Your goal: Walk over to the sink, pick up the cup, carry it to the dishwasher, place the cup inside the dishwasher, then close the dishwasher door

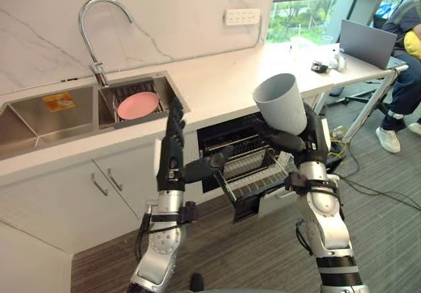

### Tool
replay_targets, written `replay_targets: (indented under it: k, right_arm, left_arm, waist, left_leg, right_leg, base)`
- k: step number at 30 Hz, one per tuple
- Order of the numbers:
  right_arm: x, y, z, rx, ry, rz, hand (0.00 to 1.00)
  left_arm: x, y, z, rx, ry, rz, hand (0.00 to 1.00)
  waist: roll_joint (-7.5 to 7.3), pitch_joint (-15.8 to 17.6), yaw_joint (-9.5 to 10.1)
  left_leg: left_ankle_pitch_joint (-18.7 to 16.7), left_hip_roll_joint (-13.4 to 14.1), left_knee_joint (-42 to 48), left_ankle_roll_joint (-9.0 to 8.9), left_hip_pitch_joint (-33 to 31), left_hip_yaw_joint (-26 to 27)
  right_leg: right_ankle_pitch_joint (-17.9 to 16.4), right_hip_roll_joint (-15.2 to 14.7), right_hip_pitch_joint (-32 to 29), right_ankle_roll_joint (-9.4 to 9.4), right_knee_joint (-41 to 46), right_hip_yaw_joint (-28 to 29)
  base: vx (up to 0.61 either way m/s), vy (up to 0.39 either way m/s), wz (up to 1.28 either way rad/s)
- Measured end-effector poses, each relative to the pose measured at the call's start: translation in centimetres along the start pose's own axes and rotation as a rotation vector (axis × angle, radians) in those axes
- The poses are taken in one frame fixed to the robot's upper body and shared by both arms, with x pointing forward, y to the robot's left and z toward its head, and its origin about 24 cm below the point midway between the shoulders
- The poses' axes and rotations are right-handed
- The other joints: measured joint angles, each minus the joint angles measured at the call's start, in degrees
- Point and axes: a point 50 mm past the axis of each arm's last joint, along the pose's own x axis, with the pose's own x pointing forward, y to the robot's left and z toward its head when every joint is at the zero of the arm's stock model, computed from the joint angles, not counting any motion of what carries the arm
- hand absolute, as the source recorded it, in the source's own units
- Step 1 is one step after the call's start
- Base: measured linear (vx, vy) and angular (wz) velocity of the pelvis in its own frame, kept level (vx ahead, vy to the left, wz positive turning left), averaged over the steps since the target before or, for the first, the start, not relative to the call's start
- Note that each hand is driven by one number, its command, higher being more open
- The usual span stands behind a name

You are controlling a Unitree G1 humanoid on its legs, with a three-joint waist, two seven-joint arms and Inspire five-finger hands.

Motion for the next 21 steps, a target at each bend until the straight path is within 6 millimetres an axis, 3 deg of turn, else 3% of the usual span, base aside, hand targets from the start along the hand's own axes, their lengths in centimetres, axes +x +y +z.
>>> replay_targets:
  k: [5,11,12,13,14,15,16,18,19,21]
  right_arm:
    - [-0.6,-2.6,-2.4,-0.029,0.113,-0.083,0.00]
    - [-0.7,-4.6,-4.7,-0.086,0.227,-0.124,0.00]
    - [-0.1,-4.9,-4.8,-0.105,0.234,-0.124,0.00]
    - [1.6,-4.8,-4.6,-0.106,0.233,-0.123,0.00]
    - [2.7,-4.8,-4.3,-0.110,0.231,-0.123,0.00]
    - [5.2,-5.1,-3.2,-0.112,0.219,-0.128,0.00]
    - [7.6,-5.7,-1.8,-0.107,0.203,-0.143,0.00]
    - [10.6,-6.9,1.3,-0.108,0.161,-0.171,0.00]
    - [12.1,-7.7,3.2,-0.096,0.140,-0.185,0.00]
    - [13.5,-8.0,5.1,-0.090,0.120,-0.180,0.00]
  left_arm:
    - [-3.6,3.6,-4.2,0.085,0.270,0.139,1.00]
    - [-6.5,4.7,-7.6,0.146,0.491,0.079,1.00]
    - [-6.9,4.9,-8.2,0.144,0.534,0.059,1.00]
    - [-6.9,5.3,-8.7,0.135,0.573,0.046,1.00]
    - [-6.7,5.5,-9.1,0.135,0.592,0.034,1.00]
    - [-6.3,5.6,-9.6,0.108,0.627,0.010,1.00]
    - [-5.7,5.5,-9.7,0.076,0.628,-0.003,1.00]
    - [-4.3,5.2,-9.4,0.049,0.595,-0.016,1.00]
    - [-3.8,5.0,-9.3,0.031,0.585,-0.022,1.00]
    - [-3.6,5.0,-9.3,0.022,0.584,-0.016,1.00]
  waist:
    - [0.02,0.1,0.66]
    - [0.11,0.9,2.93]
    - [0.27,1.2,2.97]
    - [-0.50,3.1,3.07]
    - [-1.18,4.5,3.19]
    - [0.08,7.1,3.94]
    - [0.87,9.7,4.70]
    - [1.59,14.4,5.90]
    - [2.49,17.2,6.70]
    - [3.33,19.4,7.80]
  left_leg:
    - [0.2,0.0,0.0,-0.30,0.3,-1.4]
    - [0.1,0.0,0.0,-0.28,-1.1,-3.9]
    - [-0.1,0.1,0.0,-0.63,-3.3,-4.7]
    - [-1.8,0.0,0.4,-2.87,-5.1,-4.3]
    - [-1.9,-0.4,1.7,-1.85,-6.4,-3.6]
    - [-1.8,-0.2,6.4,-0.94,-8.4,-3.4]
    - [-0.6,0.3,4.9,0.01,-9.5,-3.8]
    - [1.6,0.6,2.1,-0.30,-11.7,-4.1]
    - [3.4,0.9,1.0,-0.27,-12.4,-4.4]
    - [4.4,0.9,0.5,-0.42,-13.9,-4.7]
  right_leg:
    - [-0.1,0.0,1.0,-0.12,0.0,-1.4]
    - [-0.2,0.3,1.1,-0.32,0.0,-4.8]
    - [-0.4,0.6,-0.7,-1.03,0.4,-6.2]
    - [0.2,-0.1,-2.7,-1.63,0.5,-6.6]
    - [0.4,-0.5,-3.8,-1.58,0.7,-6.7]
    - [0.4,-0.5,-6.3,-1.18,2.4,-7.3]
    - [0.2,-0.1,-9.5,-0.97,4.8,-7.6]
    - [0.5,0.0,-13.3,-0.74,6.3,-8.4]
    - [0.7,0.1,-14.7,-0.41,6.9,-9.0]
    - [0.8,0.1,-16.6,-0.24,7.4,-9.3]
  base:
    - [-0.02,-0.035,0.14]
    - [-0.04,-0.044,0.32]
    - [-0.07,-0.024,0.48]
    - [-0.09,-0.008,0.39]
    - [-0.06,0.030,0.16]
    - [-0.03,0.017,0.02]
    - [-0.04,0.002,0.06]
    - [-0.07,-0.007,0.18]
    - [-0.07,-0.012,0.20]
    - [0.00,-0.020,0.10]
